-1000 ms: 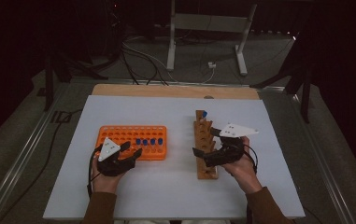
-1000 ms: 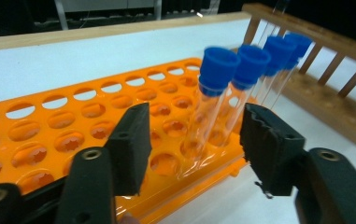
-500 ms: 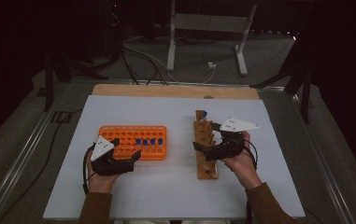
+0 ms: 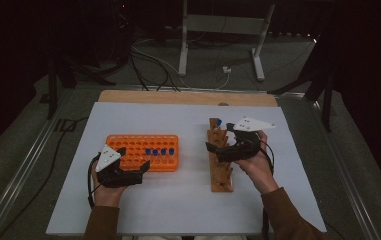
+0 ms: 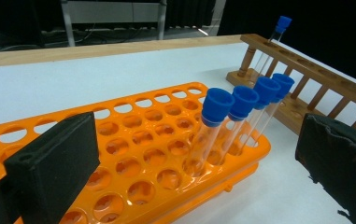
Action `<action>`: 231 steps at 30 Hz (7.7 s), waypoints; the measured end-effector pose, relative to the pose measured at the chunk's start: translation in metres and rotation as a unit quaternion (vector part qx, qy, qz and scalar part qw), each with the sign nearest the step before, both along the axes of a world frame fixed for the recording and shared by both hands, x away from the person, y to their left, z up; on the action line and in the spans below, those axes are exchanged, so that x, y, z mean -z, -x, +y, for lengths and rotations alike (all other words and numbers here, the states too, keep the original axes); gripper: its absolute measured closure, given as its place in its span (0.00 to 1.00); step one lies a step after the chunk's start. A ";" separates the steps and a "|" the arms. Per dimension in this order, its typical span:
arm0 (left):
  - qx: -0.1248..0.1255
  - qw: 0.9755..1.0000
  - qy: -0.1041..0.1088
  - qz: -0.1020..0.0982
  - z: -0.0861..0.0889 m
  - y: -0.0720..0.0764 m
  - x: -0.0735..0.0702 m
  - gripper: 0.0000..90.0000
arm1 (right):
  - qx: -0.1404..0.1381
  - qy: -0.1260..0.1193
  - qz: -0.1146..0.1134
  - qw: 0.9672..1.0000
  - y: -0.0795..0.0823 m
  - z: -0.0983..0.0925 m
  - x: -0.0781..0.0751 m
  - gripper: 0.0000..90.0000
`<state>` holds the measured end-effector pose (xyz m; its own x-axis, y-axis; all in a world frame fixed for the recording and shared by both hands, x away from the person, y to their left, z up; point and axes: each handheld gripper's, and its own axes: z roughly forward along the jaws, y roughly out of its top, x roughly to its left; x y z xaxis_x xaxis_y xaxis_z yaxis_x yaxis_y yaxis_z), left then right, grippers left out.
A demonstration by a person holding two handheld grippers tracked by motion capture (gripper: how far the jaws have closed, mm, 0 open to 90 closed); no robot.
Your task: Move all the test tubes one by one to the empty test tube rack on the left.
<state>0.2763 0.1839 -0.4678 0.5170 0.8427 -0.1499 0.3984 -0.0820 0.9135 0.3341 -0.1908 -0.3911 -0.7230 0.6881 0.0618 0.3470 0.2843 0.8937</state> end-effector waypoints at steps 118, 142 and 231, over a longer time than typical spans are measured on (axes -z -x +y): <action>-0.011 1.000 0.011 0.001 0.004 0.000 0.001 0.01 | 0.091 0.050 0.026 0.994 -0.081 -0.004 0.023 0.84; -0.013 1.000 0.013 -0.001 0.004 0.000 0.001 0.01 | 0.073 0.046 -0.003 0.996 -0.071 -0.005 0.001 0.84; 0.082 0.994 -0.045 -0.061 -0.089 0.025 -0.015 0.34 | -0.149 0.030 0.055 0.987 0.025 0.092 0.003 0.84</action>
<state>0.2517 0.0952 -0.4526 0.6582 0.7528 -0.0052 0.2604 -0.2212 0.9398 0.3093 -0.0991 -0.3938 -0.8848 0.4512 0.1167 0.3338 0.4388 0.8343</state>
